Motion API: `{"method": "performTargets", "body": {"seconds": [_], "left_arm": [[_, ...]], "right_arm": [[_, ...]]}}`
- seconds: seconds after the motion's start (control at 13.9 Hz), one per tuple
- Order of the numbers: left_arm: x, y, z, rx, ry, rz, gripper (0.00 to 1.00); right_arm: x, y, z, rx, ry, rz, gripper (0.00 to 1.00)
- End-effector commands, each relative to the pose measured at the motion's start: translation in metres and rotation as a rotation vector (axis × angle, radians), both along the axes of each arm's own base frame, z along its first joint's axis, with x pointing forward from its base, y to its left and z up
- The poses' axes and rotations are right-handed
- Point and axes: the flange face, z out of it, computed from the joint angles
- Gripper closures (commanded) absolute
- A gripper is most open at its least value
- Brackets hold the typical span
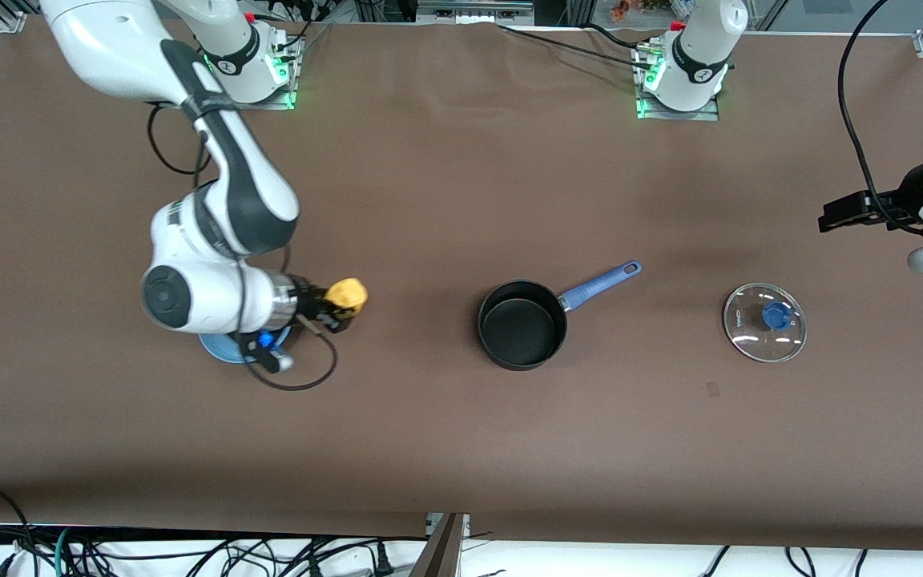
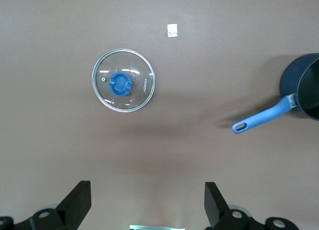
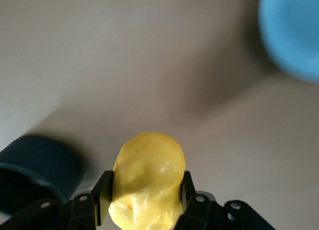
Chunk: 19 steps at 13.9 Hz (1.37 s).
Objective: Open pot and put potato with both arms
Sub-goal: 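Carry the yellow potato with the right gripper over the saucepan, then open the right gripper to drop the potato into the saucepan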
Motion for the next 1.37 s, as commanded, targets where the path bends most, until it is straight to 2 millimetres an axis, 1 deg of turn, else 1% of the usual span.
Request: {"method": "performTargets", "body": {"seconds": [0.0, 0.07, 0.14, 0.22, 0.36, 0.43, 0.5, 0.65, 0.72, 0.79, 0.86, 1.01, 1.08, 1.15, 1.22, 1.29], "left_arm": [[0.001, -0.003, 0.007, 0.003, -0.002, 0.009, 0.00], [0.003, -0.003, 0.005, 0.002, -0.001, 0.009, 0.00], [0.005, -0.004, 0.007, 0.002, -0.007, 0.008, 0.00], [0.006, -0.005, 0.011, 0.007, -0.016, 0.006, 0.00], [0.010, -0.008, 0.009, 0.005, -0.014, 0.000, 0.00], [0.010, -0.011, 0.009, 0.007, -0.014, -0.005, 0.00], [0.010, -0.010, 0.009, 0.008, -0.014, -0.003, 0.00], [0.010, -0.007, 0.010, 0.008, -0.016, 0.000, 0.00], [0.009, -0.007, 0.011, 0.009, -0.017, 0.001, 0.00], [0.010, -0.005, 0.010, 0.009, -0.016, 0.004, 0.00], [0.010, -0.003, 0.010, 0.007, -0.016, 0.006, 0.00], [0.010, -0.003, 0.010, 0.004, -0.016, 0.007, 0.00], [0.010, -0.002, 0.009, 0.001, -0.016, 0.009, 0.00], [0.011, -0.004, 0.008, 0.003, -0.013, 0.006, 0.00], [0.011, -0.006, 0.008, 0.009, -0.014, 0.003, 0.00], [0.011, -0.008, 0.007, 0.010, -0.013, -0.002, 0.00]], "right_arm": [[-0.017, 0.082, 0.001, 0.056, -0.014, -0.137, 0.81], [-0.021, 0.106, -0.002, 0.096, -0.028, -0.215, 0.81], [-0.036, 0.141, -0.005, 0.132, -0.052, -0.243, 0.81], [-0.047, 0.167, -0.013, 0.154, -0.066, -0.277, 0.80], [-0.063, 0.205, -0.021, 0.201, -0.111, -0.364, 0.79], [-0.071, 0.220, -0.026, 0.223, -0.123, -0.418, 0.79], [-0.081, 0.236, -0.021, 0.252, -0.144, -0.441, 0.76], [-0.083, 0.241, -0.026, 0.259, -0.145, -0.460, 0.59], [-0.087, 0.245, -0.028, 0.261, -0.139, -0.463, 0.23], [-0.087, 0.247, -0.026, 0.271, -0.144, -0.481, 0.00], [-0.081, 0.242, -0.023, 0.281, -0.155, -0.499, 0.00], [-0.063, 0.232, -0.003, 0.308, -0.171, -0.524, 0.00], [-0.052, 0.221, 0.005, 0.307, -0.177, -0.528, 0.00], [-0.046, 0.211, 0.010, 0.272, -0.177, -0.506, 0.00], [-0.030, 0.184, 0.004, 0.175, -0.209, -0.454, 0.00], [-0.027, 0.169, 0.010, 0.091, -0.246, -0.350, 0.00]]}}
